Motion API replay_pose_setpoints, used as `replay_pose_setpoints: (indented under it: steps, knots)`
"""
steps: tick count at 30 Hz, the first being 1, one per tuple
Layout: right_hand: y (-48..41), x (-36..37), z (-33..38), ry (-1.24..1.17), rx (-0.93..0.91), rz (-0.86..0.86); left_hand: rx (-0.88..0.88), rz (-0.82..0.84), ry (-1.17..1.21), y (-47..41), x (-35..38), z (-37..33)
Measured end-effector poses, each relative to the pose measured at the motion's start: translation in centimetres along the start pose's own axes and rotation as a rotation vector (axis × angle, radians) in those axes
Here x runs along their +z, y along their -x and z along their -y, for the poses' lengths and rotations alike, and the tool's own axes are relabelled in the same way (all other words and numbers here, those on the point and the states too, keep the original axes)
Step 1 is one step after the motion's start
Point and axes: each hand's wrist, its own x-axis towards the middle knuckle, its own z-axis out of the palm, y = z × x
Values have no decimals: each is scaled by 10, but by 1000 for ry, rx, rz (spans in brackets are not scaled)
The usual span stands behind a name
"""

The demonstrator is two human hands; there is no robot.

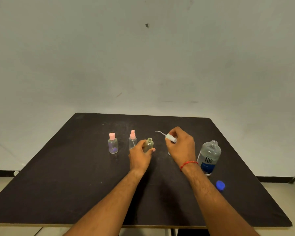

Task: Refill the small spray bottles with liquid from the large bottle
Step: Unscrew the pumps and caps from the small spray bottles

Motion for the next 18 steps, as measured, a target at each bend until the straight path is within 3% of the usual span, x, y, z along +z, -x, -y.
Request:
replay_pose_setpoints:
  steps: [18]
  knots:
    - [44,66,-40,72,211,74,26,32,-2,-20,23,18]
